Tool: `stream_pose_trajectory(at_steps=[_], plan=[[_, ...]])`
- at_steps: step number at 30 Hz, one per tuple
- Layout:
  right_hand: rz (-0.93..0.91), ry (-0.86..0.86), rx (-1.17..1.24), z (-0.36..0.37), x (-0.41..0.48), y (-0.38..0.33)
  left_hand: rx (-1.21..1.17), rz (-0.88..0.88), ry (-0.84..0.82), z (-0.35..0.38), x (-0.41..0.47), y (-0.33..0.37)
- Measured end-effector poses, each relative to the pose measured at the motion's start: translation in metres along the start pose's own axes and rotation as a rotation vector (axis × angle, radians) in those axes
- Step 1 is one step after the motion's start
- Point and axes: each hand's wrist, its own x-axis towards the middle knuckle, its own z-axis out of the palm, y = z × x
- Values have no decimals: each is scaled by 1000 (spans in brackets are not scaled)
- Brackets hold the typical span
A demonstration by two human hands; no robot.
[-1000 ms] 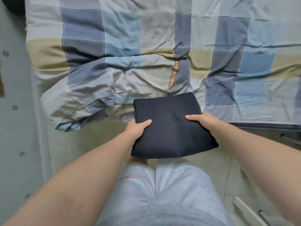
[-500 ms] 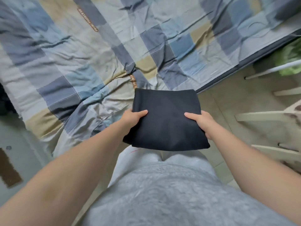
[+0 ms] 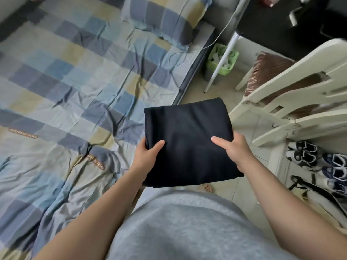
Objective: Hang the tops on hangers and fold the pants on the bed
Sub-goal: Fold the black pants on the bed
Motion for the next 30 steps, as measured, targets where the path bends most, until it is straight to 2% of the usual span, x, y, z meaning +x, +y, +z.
stream_pose_trajectory(at_steps=[7, 13, 23, 30], plan=[[-116, 129, 110, -187, 4, -6, 58, 169, -140, 178, -15, 72], [-111, 343, 229, -313, -8, 9, 174, 221, -347, 315, -18, 117], [41, 791, 424, -446, -38, 73, 479, 256, -788, 543, -4, 151], [172, 1171, 635, -512, -59, 101, 735, 295, -1212, 719, -20, 168]])
